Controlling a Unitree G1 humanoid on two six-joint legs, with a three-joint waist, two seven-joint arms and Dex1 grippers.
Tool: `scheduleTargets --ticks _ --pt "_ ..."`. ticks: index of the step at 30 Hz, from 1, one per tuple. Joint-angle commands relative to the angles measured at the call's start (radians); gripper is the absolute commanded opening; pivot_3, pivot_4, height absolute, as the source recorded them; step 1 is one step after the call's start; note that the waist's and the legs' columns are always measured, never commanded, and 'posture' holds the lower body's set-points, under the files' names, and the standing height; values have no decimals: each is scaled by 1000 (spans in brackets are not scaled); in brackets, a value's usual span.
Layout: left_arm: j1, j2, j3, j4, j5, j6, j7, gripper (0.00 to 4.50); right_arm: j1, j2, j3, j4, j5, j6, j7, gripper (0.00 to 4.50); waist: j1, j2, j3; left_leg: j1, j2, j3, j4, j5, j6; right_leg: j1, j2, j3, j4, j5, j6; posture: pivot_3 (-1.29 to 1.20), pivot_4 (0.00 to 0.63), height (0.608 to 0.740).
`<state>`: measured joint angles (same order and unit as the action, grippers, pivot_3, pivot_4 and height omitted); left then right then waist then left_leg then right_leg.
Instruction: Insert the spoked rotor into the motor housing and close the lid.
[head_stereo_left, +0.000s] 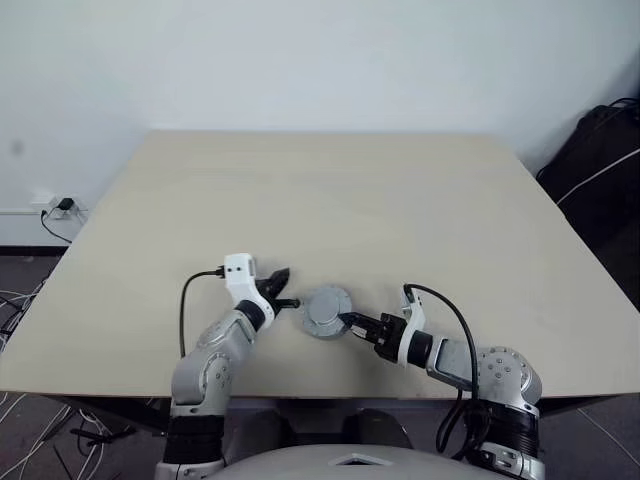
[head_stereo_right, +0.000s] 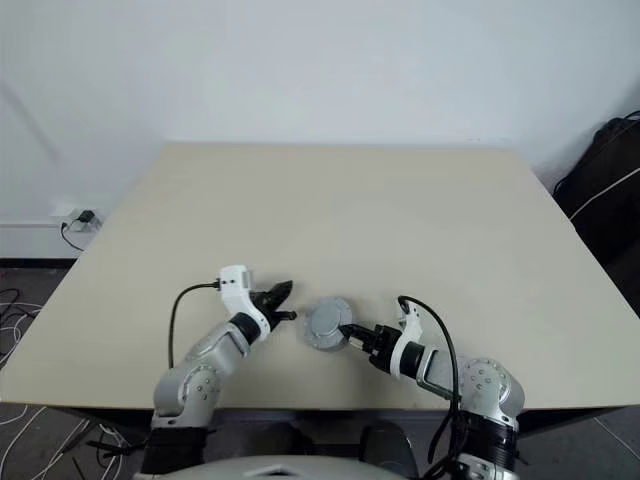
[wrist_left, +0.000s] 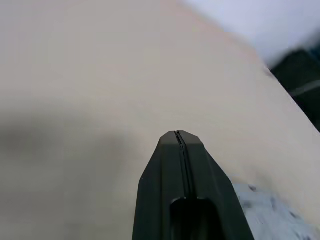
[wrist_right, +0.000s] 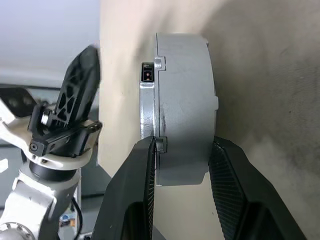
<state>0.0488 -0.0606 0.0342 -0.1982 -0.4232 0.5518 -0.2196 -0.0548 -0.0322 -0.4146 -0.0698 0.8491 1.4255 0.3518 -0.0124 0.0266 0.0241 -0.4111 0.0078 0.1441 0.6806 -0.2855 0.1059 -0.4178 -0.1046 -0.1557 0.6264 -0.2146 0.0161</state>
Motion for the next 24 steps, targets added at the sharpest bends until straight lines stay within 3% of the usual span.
scheduleTargets --ticks 1,4,10,15,18,24 --pt "50 -52 79 -69 -197 -7 -65 0 -7 53 -43 -9 75 -6 -4 1237 -1 -1 1 0 0 0 0 0 0 0 0 0 0 0 0 0 0 740" --pt "86 -73 166 -67 -437 103 -55 0 -11 97 -87 -24 134 5 -9 1217 -2 -1 5 -3 1 0 0 -1 1 -3 0 0 0 -1 1 0 0 740" --pt "150 -110 212 -56 -742 202 14 0 -32 168 -129 -54 265 1 -54 1198 4 0 8 -6 -2 0 1 -1 2 -6 1 2 0 1 3 0 0 740" --pt "219 -120 164 -50 -884 223 30 0 -48 181 -114 -72 372 -29 -121 1198 0 -1 8 -6 -2 2 1 -2 3 -6 2 5 -1 2 5 0 0 740" --pt "260 -131 128 -50 -951 221 19 583 -68 180 -97 -82 432 -62 -173 1198 -1 0 8 -6 -2 2 1 -2 3 -6 3 6 0 0 4 0 0 740" --pt "271 -100 69 -45 -1018 201 1 2585 -80 140 -49 -74 509 -96 -248 1198 0 0 9 -6 0 2 1 -1 1 -6 5 7 0 -1 3 0 0 740"
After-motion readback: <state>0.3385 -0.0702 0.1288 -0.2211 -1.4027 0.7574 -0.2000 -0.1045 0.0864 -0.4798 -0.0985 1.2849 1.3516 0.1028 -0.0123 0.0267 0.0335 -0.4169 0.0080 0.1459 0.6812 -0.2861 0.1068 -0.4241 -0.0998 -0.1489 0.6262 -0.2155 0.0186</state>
